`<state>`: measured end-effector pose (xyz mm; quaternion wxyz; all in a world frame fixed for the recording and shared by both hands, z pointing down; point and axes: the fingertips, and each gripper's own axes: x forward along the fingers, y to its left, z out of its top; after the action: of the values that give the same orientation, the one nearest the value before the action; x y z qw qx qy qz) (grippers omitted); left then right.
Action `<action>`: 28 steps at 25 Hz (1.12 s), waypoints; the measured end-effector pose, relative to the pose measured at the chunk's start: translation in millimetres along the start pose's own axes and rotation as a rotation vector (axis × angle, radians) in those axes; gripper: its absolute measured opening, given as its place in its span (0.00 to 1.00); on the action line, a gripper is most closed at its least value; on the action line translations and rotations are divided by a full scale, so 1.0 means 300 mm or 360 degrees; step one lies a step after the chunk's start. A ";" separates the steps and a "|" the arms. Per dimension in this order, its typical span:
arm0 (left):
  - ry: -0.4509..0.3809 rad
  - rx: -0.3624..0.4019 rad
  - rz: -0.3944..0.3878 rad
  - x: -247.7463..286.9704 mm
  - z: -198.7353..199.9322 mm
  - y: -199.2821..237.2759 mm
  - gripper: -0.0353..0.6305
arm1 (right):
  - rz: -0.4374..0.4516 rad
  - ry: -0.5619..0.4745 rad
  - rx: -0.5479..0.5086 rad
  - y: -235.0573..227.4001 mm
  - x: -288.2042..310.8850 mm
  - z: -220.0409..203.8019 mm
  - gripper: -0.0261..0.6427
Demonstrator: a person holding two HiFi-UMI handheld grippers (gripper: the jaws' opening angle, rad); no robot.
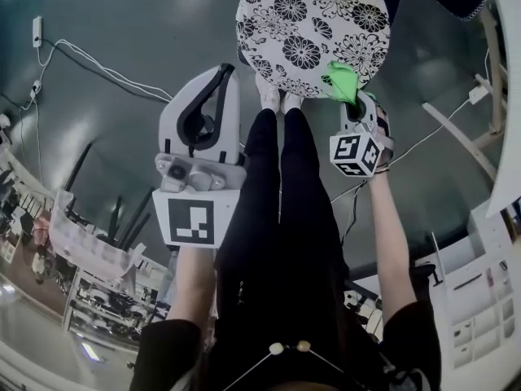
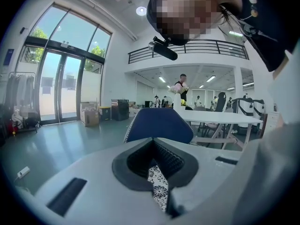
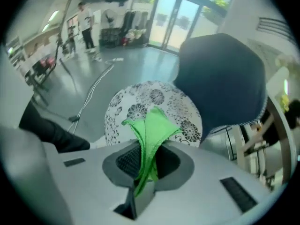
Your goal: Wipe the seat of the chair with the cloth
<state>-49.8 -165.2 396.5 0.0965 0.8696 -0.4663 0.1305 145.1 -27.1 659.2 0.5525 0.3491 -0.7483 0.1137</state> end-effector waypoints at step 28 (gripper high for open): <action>-0.0419 0.0197 -0.0104 -0.549 0.903 -0.334 0.06 | -0.0783 -0.1378 0.0712 -0.398 -1.708 0.601 0.11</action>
<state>-16.4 -59.4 83.1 -0.0152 0.8982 -0.4375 0.0406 162.3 -11.4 103.6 0.1166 0.6378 -0.7611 -0.0168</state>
